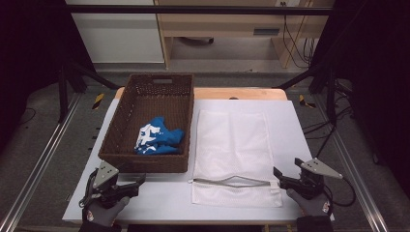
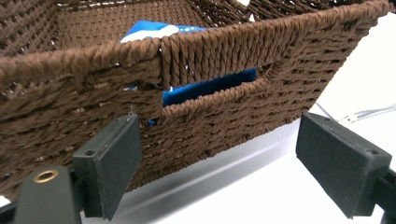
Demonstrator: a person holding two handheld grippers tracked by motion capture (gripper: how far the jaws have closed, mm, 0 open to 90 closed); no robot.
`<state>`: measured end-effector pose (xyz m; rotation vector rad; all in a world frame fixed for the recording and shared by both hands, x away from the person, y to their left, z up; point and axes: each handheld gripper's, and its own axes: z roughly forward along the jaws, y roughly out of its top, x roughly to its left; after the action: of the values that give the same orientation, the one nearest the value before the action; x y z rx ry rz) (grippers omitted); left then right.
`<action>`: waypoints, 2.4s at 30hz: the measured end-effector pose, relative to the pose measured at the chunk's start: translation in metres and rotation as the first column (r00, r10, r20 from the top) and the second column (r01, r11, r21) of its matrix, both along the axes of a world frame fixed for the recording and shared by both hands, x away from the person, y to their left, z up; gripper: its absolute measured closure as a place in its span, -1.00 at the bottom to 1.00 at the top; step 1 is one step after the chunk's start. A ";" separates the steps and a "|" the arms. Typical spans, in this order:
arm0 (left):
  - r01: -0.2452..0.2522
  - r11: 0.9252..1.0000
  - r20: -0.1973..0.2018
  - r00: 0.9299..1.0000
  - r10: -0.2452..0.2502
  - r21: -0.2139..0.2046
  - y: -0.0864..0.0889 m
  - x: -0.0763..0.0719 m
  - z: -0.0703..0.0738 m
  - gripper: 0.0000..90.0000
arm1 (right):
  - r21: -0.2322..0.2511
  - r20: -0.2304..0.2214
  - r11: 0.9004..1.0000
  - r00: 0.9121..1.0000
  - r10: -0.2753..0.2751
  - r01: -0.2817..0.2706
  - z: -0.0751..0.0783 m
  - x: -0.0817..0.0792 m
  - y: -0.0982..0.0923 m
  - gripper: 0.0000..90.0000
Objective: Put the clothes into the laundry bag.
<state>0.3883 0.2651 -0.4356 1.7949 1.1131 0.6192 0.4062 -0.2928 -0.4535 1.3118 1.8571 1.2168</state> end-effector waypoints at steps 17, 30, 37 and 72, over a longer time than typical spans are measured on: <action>-0.008 0.999 0.049 0.999 0.010 -0.039 -0.003 -0.007 0.021 -0.67 | 0.003 0.011 1.000 1.000 0.016 -0.016 0.010 -0.003 0.004 -0.74; -0.029 0.999 0.079 0.996 0.032 -0.036 -0.003 0.003 0.046 -0.67 | -0.019 0.007 0.999 1.000 0.029 -0.029 0.011 -0.001 0.015 -0.74; -0.036 0.999 0.096 0.995 0.038 -0.023 -0.009 0.019 0.063 -0.67 | -0.024 0.011 0.999 1.000 0.028 -0.027 0.012 -0.001 0.016 -0.74; -0.034 0.999 0.042 0.999 0.032 0.040 -0.037 0.086 0.089 -0.72 | -0.034 0.011 0.999 1.000 0.022 -0.022 0.011 0.002 0.018 -0.75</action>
<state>0.4738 0.2281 -0.3466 1.7933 1.1115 0.7004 0.4078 -0.2752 -0.4427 1.2672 1.8810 1.1958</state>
